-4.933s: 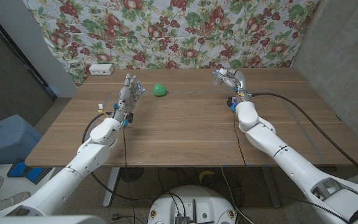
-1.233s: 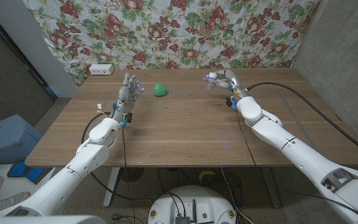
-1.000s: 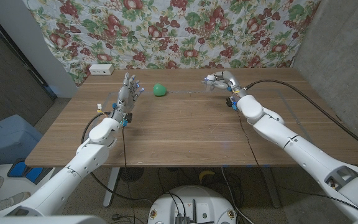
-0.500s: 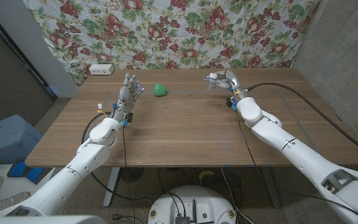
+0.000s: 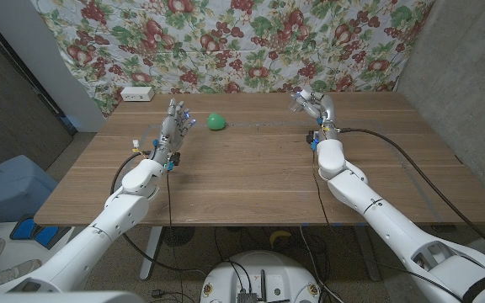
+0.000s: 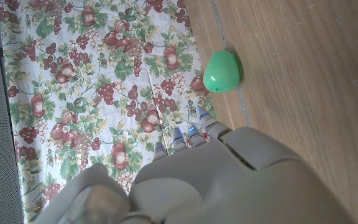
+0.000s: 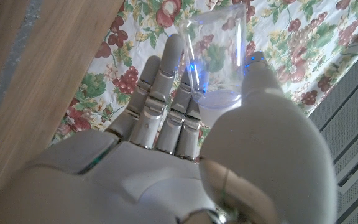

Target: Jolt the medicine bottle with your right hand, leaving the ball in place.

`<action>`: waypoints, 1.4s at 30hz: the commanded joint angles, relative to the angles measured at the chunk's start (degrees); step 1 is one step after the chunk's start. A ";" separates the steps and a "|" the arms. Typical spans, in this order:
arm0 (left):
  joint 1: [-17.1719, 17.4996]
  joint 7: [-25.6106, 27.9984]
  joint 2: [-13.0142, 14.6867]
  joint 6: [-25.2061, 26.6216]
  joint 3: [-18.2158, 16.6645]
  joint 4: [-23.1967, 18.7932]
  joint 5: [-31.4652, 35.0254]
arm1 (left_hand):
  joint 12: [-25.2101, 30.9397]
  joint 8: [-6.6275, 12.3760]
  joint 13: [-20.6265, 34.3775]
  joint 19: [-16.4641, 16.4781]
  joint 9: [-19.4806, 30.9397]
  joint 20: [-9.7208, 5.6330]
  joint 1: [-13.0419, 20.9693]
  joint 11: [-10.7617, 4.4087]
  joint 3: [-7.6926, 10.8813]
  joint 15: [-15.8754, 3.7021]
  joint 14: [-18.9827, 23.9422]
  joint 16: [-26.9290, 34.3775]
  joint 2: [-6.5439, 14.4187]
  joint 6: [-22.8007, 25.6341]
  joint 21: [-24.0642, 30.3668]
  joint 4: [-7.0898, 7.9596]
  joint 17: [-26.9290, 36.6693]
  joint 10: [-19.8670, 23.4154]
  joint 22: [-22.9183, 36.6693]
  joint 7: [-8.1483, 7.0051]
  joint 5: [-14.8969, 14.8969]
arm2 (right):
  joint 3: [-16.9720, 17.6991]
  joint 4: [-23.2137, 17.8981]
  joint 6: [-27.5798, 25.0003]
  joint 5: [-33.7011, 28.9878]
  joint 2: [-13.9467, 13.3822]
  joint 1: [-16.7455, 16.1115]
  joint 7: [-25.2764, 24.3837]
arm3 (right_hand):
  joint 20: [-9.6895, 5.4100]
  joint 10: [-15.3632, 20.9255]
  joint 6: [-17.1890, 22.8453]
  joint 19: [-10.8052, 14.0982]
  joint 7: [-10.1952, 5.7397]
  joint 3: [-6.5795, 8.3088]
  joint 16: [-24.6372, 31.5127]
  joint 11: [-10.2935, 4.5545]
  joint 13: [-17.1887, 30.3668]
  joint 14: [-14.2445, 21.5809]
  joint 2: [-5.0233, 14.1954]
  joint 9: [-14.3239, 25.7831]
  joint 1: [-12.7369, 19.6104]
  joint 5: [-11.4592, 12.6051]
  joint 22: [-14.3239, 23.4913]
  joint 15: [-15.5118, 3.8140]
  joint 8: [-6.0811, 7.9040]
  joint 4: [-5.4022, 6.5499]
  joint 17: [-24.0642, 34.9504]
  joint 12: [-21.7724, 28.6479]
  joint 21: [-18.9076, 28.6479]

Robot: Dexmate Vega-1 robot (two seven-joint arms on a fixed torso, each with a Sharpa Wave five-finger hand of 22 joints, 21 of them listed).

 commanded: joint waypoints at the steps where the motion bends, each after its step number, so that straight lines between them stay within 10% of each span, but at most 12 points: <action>1: -0.18 0.27 -0.05 0.14 0.08 0.02 0.23 | 0.40 0.19 0.24 0.39 0.32 -3.59 -0.13 -0.07 -0.05 -11.85 -9.41 0.35 4.23 -2.47 0.37 0.42 0.17 -2.30 0.18 -0.52 0.40 | 0.79 2.58 2.86 0.87 1.99 0.10 -1.88 | -9.64 0.57 0.32 -0.40 -0.06 -0.23 -0.26 -0.04 0.24 7.72 15.42 0.08 16.19 0.28 0.16 -7.37 -0.18 -0.16 0.19 -0.19 0.59; 42: -1.82 0.99 -0.92 1.12 1.05 0.80 0.94 | 0.40 0.19 0.24 0.39 0.32 -3.59 -0.13 -0.07 -0.05 -11.85 -9.41 0.35 4.23 -2.47 0.37 0.42 0.17 -2.30 0.18 -0.52 0.40 | -6.71 1.21 -5.03 -20.17 -6.49 4.27 -4.18 | -9.64 0.78 0.64 -1.45 -0.31 -0.36 -1.13 -0.15 0.70 7.99 15.36 0.10 16.16 0.27 -0.05 -7.29 -0.55 -0.06 0.56 -0.94 1.88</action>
